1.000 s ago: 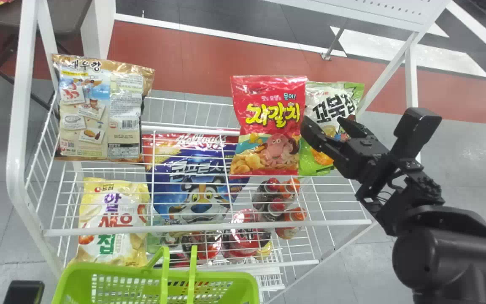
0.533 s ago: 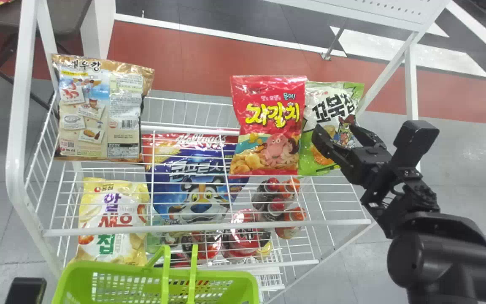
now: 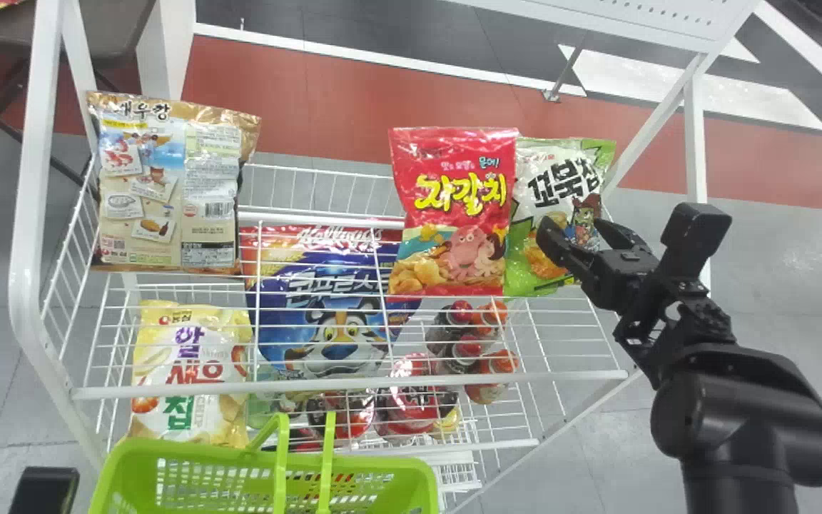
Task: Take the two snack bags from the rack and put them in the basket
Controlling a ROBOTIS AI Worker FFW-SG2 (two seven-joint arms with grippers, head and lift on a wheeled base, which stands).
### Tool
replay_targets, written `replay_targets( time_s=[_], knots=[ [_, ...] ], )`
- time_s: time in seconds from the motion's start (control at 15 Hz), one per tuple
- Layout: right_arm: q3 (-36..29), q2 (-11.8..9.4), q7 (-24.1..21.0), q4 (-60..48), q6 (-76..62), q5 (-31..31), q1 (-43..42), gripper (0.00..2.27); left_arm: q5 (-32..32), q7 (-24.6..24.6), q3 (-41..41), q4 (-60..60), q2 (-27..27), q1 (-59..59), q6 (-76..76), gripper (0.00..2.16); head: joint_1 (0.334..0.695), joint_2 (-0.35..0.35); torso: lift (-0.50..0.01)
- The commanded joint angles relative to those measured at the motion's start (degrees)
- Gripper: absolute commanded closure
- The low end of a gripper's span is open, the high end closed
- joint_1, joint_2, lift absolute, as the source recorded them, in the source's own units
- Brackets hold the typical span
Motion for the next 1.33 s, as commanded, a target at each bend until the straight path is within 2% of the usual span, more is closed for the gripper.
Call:
replay_targets(
  time_s=[0.0, 0.07, 0.13, 0.2, 0.33, 0.4, 0.47, 0.8, 1.0, 1.27],
  knots=[
    [0.08, 0.06, 0.36, 1.33, 0.18, 0.42, -1.05, 0.54, -0.08, 0.16, 0.00, 0.12, 0.09, 0.00, 0.07, 1.89, 0.695, -0.350, -0.011],
    [0.17, 0.06, 0.45, 1.59, 0.71, 0.51, -1.49, 0.67, -0.08, 0.16, 0.00, 0.20, 0.09, 0.00, 0.07, 1.88, 0.695, -0.350, -0.011],
    [0.25, 0.06, 1.41, 2.12, 1.23, 0.77, -2.28, 0.70, -0.08, 0.25, 0.00, 0.55, 0.09, -0.17, 0.07, 1.88, 0.695, -0.350, -0.011],
    [0.43, -0.03, 1.85, 2.73, 1.41, 1.48, -3.07, 0.87, -0.08, 0.25, 0.00, 0.82, 0.09, -0.35, 0.07, 1.88, 0.695, -0.350, -0.011],
    [0.43, 0.06, 2.47, 3.96, 5.28, 1.83, -5.27, 1.70, -0.08, 0.34, 0.00, 1.52, 0.00, -0.70, 0.07, 1.88, 0.695, -0.350, -0.011],
    [0.43, 0.06, 2.38, 4.67, 5.80, 1.92, -5.97, 1.93, -0.08, 0.34, 0.00, 1.87, 0.00, -0.88, 0.07, 1.88, 0.695, -0.350, -0.011],
    [0.52, 0.06, 1.85, 5.37, 5.63, 2.09, -6.41, 2.07, -0.08, 0.34, 0.00, 2.14, 0.00, -0.88, 0.07, 1.88, 0.695, -0.350, -0.011],
    [0.78, 0.15, -3.33, 6.07, 3.69, 1.74, -6.14, 2.11, 0.01, 0.34, 0.27, 2.58, 0.00, -1.05, 0.07, 1.88, 0.695, -0.350, -0.011],
    [-0.71, 0.06, -3.51, 4.05, 4.57, -1.60, -4.39, 2.11, -0.08, 0.34, 0.18, 2.58, 0.00, -1.23, 0.07, 1.88, 0.695, -0.350, -0.011],
    [-0.89, 0.15, -3.16, -4.21, 5.80, -5.38, 0.53, 2.11, -0.08, 0.60, 0.00, 3.28, 0.00, -2.37, 0.07, 1.88, 0.695, -0.350, -0.011]
  ],
)
